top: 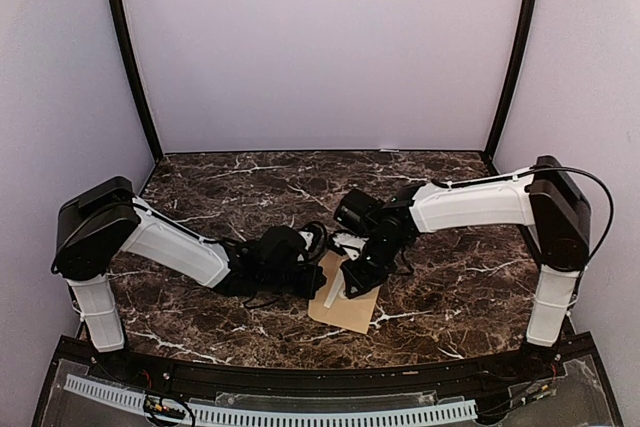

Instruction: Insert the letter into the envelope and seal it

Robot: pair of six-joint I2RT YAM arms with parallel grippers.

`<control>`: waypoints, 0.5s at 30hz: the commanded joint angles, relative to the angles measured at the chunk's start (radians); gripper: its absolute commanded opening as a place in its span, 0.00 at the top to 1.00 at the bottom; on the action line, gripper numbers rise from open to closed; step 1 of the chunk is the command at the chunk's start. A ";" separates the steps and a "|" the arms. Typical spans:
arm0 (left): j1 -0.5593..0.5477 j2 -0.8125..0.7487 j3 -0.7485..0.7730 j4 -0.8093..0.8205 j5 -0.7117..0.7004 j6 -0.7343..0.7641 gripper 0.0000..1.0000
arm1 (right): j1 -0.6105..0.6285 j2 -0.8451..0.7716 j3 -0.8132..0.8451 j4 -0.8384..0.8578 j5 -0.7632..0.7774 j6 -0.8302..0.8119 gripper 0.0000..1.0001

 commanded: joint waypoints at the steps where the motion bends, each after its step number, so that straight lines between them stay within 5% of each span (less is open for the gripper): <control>1: -0.008 -0.045 -0.013 -0.024 -0.021 0.017 1.00 | -0.041 0.097 0.013 -0.066 0.264 0.018 1.00; 9: -0.009 -0.043 -0.011 -0.029 -0.026 0.025 1.00 | -0.049 0.145 0.052 -0.068 0.358 0.012 1.00; 15: -0.009 -0.043 -0.011 -0.028 -0.037 0.017 1.00 | 0.001 0.088 0.010 -0.052 0.126 -0.041 1.00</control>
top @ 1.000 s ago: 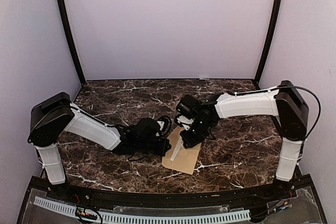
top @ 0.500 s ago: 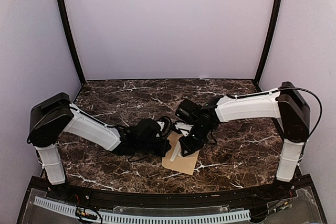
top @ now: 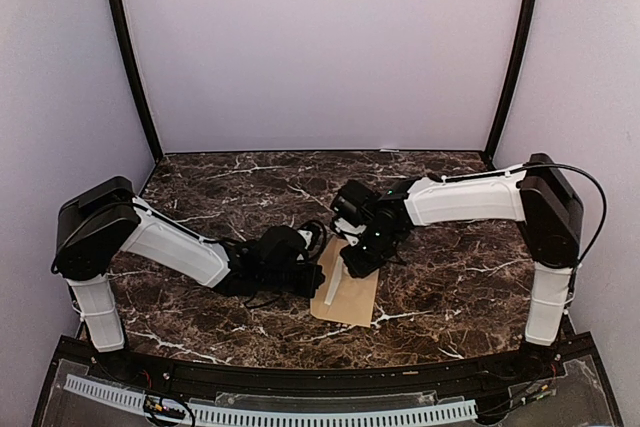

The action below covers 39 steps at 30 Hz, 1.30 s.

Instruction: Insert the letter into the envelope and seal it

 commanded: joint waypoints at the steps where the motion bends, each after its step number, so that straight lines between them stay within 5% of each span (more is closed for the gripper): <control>1: -0.008 -0.043 -0.011 -0.029 -0.011 0.013 1.00 | 0.035 0.023 -0.071 -0.068 -0.122 -0.032 1.00; 12: -0.013 -0.043 -0.006 -0.033 -0.002 0.032 1.00 | 0.050 -0.017 -0.093 -0.082 -0.285 -0.025 1.00; 24: -0.028 -0.046 0.000 -0.052 -0.011 0.070 1.00 | -0.021 -0.019 -0.107 -0.090 -0.024 0.025 1.00; 39: -0.048 -0.017 0.026 -0.057 0.004 0.103 1.00 | -0.061 0.058 -0.025 0.079 0.104 -0.003 1.00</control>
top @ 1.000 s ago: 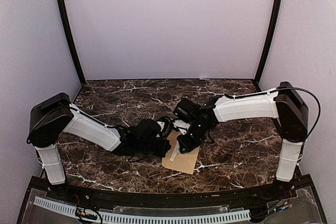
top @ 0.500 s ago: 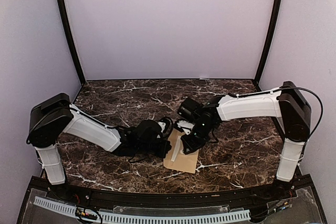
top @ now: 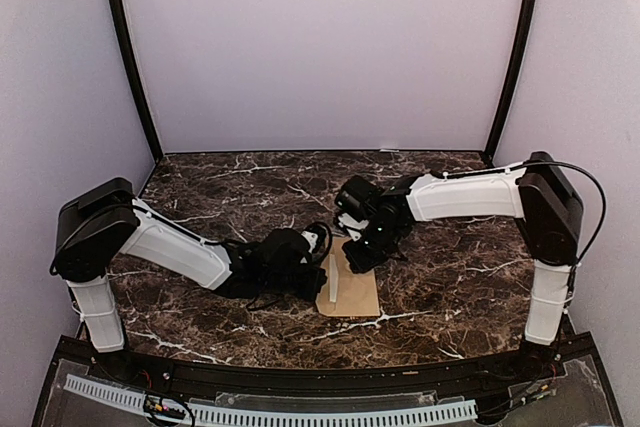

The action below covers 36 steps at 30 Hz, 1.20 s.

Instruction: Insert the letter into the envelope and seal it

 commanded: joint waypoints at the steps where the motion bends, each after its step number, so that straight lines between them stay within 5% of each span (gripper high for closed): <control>1: -0.020 -0.014 0.018 -0.041 0.032 0.029 1.00 | -0.023 0.053 -0.028 0.082 0.120 -0.004 1.00; 24: -0.020 0.006 0.042 -0.072 -0.025 0.036 1.00 | 0.137 -0.182 -0.255 0.027 -0.187 0.110 1.00; 36: -0.020 0.008 0.044 -0.064 0.036 0.075 1.00 | 0.037 -0.132 -0.256 0.090 -0.022 0.122 1.00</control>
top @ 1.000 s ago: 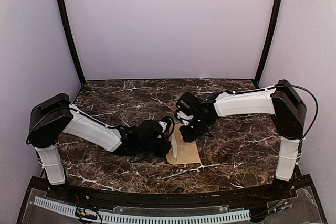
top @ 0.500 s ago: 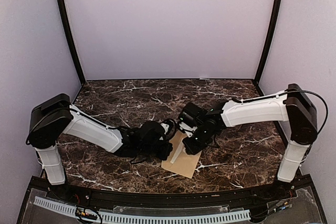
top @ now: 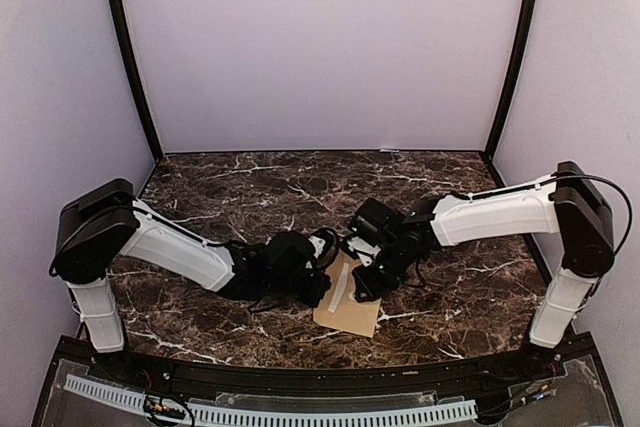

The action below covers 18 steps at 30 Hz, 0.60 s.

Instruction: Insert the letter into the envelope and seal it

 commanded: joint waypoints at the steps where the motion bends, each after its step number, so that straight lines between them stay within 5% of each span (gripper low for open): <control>1: 0.004 0.005 0.019 -0.014 0.027 0.032 1.00 | -0.062 0.058 0.001 0.006 0.130 0.001 1.00; 18: 0.000 0.035 0.047 -0.029 0.035 0.051 1.00 | -0.095 0.094 0.106 0.130 0.201 -0.104 1.00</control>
